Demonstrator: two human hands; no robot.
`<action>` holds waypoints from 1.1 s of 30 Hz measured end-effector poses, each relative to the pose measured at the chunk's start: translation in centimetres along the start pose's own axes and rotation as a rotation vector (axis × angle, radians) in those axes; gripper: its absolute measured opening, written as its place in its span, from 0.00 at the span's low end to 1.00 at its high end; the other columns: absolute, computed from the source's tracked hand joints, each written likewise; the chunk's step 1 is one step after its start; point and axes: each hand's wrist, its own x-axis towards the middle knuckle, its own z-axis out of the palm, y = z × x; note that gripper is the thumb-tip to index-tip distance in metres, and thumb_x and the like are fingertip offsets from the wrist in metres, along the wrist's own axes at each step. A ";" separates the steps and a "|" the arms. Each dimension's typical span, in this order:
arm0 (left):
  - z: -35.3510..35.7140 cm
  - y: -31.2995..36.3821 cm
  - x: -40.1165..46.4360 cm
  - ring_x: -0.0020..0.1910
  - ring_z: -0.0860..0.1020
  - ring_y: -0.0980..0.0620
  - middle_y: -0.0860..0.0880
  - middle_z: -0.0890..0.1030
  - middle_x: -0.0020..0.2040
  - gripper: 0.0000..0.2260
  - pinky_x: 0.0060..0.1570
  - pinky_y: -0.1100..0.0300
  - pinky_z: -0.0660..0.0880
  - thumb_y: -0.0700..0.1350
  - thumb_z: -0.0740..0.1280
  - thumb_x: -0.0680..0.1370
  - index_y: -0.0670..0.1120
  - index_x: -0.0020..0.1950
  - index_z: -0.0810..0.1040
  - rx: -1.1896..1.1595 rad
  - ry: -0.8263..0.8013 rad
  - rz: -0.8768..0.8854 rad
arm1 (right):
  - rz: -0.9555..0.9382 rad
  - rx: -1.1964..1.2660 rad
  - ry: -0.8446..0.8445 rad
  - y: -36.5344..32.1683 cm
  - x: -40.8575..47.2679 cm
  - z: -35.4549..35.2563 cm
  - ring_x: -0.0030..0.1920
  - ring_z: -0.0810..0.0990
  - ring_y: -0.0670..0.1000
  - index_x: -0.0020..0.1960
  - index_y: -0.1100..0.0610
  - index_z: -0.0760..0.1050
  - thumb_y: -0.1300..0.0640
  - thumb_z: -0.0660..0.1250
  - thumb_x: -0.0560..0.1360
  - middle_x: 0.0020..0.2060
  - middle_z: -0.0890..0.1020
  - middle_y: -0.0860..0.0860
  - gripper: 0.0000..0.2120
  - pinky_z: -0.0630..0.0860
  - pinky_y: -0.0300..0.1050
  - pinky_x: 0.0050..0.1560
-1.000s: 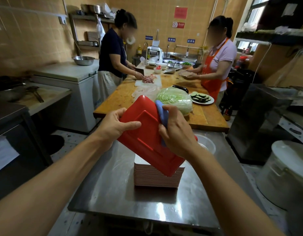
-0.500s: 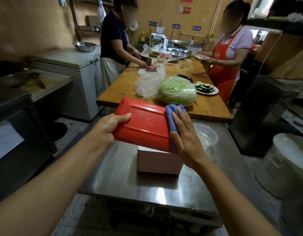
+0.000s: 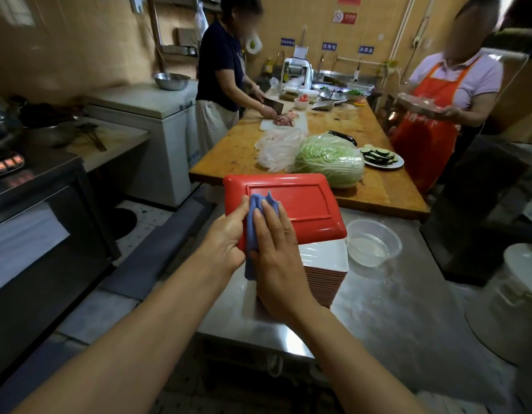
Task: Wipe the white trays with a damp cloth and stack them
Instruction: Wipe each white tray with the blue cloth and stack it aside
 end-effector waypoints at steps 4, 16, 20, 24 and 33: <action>-1.1 0.3 -0.1 0.46 0.80 0.48 0.40 0.80 0.55 0.17 0.52 0.55 0.76 0.48 0.63 0.79 0.39 0.62 0.76 0.000 0.018 0.092 | 0.011 -0.027 -0.076 -0.4 1.4 -0.4 0.76 0.48 0.53 0.76 0.59 0.55 0.51 0.50 0.77 0.76 0.54 0.55 0.29 0.45 0.48 0.75; -7.1 3.0 0.1 0.45 0.80 0.43 0.42 0.82 0.46 0.05 0.39 0.47 0.76 0.46 0.67 0.77 0.46 0.44 0.75 0.047 0.190 0.169 | 0.314 0.259 0.054 5.0 1.6 0.5 0.65 0.64 0.44 0.69 0.63 0.65 0.62 0.53 0.80 0.64 0.68 0.51 0.18 0.58 0.29 0.65; -9.0 4.1 0.3 0.48 0.80 0.42 0.42 0.82 0.48 0.04 0.47 0.44 0.76 0.46 0.67 0.77 0.47 0.46 0.75 0.050 0.195 0.194 | 0.437 0.259 0.031 5.4 1.8 1.8 0.47 0.73 0.55 0.54 0.63 0.73 0.65 0.58 0.78 0.45 0.74 0.53 0.08 0.60 0.36 0.42; -10.9 4.7 1.2 0.40 0.82 0.51 0.46 0.82 0.43 0.03 0.36 0.57 0.79 0.46 0.67 0.77 0.48 0.46 0.76 0.156 0.218 0.348 | 0.473 0.279 0.012 5.1 2.0 2.3 0.45 0.75 0.52 0.53 0.59 0.73 0.64 0.59 0.78 0.43 0.76 0.50 0.07 0.64 0.40 0.41; -16.0 1.2 6.9 0.37 0.78 0.46 0.45 0.79 0.39 0.07 0.37 0.52 0.75 0.45 0.72 0.73 0.41 0.45 0.81 1.362 0.170 0.916 | 0.562 0.413 -0.078 3.8 2.2 4.3 0.41 0.75 0.40 0.53 0.52 0.67 0.58 0.59 0.80 0.42 0.75 0.44 0.03 0.69 0.26 0.37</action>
